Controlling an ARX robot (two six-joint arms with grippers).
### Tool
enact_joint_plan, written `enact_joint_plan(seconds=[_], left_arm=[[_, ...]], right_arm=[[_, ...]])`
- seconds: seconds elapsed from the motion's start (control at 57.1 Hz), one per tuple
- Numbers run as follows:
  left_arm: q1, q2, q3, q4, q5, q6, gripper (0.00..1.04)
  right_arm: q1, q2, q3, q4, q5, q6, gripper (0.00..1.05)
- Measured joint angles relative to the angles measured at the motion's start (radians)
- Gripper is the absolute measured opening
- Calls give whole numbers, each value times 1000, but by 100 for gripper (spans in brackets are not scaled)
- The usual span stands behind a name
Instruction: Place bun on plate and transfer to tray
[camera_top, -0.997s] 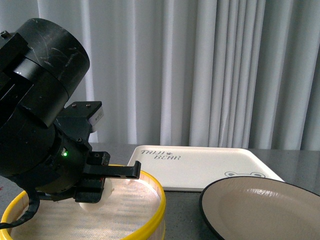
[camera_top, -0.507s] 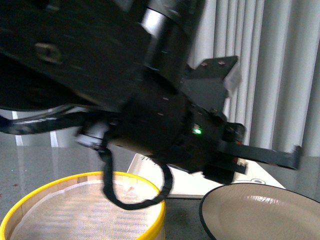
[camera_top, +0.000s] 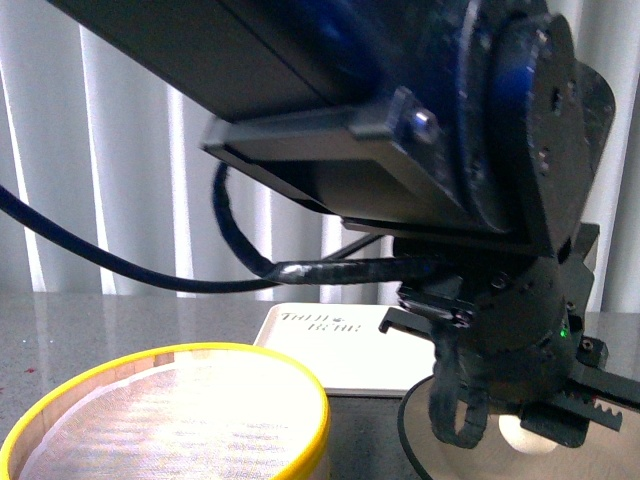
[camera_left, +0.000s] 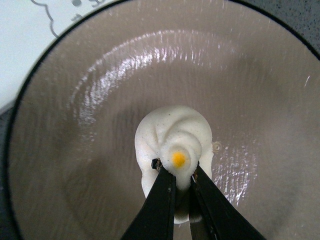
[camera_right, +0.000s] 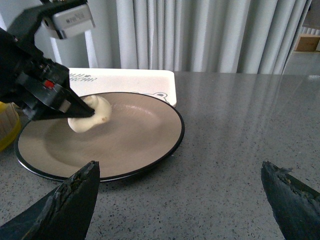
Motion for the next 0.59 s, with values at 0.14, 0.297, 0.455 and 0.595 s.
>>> enact_joint_plan(seconds=[0.14, 0.297, 0.455, 0.595], left_arm=[[-14, 34, 31, -8, -23, -40, 5], [-25, 49, 55, -9, -39, -60, 15], [-29, 52, 60, -9, -31, -85, 43], [-29, 52, 60, -9, -19, -113, 68]], right_arm=[[0, 0, 0, 0, 0, 0, 96], [0, 0, 0, 0, 0, 0, 96], [0, 0, 0, 0, 0, 0, 96], [0, 0, 0, 0, 0, 0, 96]])
